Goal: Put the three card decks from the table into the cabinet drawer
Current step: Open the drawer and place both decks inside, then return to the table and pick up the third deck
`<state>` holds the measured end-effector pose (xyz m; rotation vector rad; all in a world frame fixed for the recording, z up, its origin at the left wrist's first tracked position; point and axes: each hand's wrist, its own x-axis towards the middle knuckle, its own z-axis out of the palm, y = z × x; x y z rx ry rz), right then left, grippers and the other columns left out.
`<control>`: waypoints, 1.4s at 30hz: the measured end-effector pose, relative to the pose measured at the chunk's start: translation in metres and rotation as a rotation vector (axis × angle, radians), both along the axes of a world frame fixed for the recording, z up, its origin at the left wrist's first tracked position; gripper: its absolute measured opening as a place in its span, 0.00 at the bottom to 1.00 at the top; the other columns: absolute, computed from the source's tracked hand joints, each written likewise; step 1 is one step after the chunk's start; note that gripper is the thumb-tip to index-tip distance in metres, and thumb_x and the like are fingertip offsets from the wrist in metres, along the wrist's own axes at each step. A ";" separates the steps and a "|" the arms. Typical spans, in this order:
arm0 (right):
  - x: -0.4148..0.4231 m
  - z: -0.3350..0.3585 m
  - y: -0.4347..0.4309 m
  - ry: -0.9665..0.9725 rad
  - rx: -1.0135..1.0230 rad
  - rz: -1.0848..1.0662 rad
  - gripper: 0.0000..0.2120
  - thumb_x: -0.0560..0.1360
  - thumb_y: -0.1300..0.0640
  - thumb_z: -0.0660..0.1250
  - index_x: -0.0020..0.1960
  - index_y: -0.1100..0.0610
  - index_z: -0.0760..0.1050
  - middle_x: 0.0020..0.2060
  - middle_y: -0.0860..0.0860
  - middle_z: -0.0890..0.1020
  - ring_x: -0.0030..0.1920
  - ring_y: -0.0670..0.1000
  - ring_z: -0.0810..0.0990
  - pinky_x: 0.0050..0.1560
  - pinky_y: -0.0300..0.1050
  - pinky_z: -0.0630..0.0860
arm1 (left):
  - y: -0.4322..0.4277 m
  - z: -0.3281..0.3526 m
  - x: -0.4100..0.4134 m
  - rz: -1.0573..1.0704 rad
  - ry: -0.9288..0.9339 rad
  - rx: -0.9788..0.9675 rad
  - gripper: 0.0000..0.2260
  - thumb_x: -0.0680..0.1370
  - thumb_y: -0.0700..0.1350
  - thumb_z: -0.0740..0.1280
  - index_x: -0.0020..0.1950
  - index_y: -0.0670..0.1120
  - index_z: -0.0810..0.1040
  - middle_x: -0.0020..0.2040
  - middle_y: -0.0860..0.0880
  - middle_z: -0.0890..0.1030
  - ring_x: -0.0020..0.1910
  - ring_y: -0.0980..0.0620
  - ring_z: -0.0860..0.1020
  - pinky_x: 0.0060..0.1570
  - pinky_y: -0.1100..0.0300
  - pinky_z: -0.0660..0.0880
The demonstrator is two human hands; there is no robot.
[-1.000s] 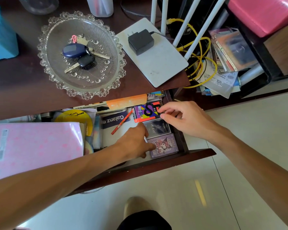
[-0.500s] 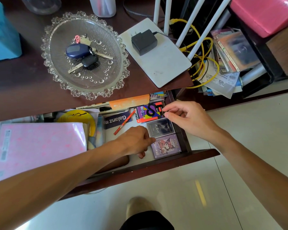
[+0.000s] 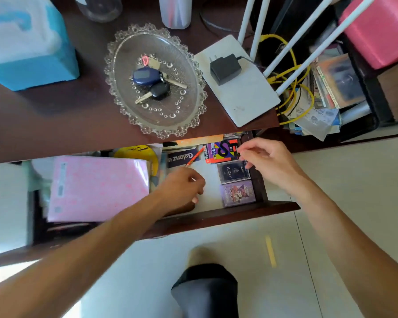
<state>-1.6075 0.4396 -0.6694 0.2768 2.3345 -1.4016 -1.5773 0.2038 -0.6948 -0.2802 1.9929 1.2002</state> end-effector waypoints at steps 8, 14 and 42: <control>0.126 0.178 -0.094 -0.454 -0.094 -0.227 0.07 0.78 0.49 0.71 0.50 0.52 0.83 0.37 0.50 0.88 0.34 0.45 0.85 0.31 0.34 0.76 | -0.163 0.244 0.189 0.623 -0.166 -0.178 0.08 0.80 0.46 0.67 0.53 0.43 0.83 0.36 0.48 0.78 0.34 0.51 0.73 0.36 0.59 0.70; 0.214 0.369 -0.116 -0.541 0.224 0.123 0.09 0.80 0.54 0.67 0.41 0.49 0.79 0.36 0.52 0.86 0.36 0.51 0.85 0.47 0.51 0.82 | -0.221 0.417 0.343 0.807 -0.461 -0.180 0.13 0.82 0.42 0.64 0.60 0.34 0.79 0.38 0.44 0.79 0.31 0.49 0.71 0.33 0.59 0.65; 0.415 0.624 -0.413 -0.127 0.583 1.782 0.07 0.82 0.58 0.65 0.56 0.59 0.79 0.46 0.55 0.85 0.43 0.53 0.84 0.45 0.47 0.80 | 0.007 0.650 0.734 2.273 -0.522 0.124 0.11 0.82 0.47 0.61 0.60 0.42 0.76 0.43 0.44 0.82 0.35 0.50 0.78 0.35 0.58 0.73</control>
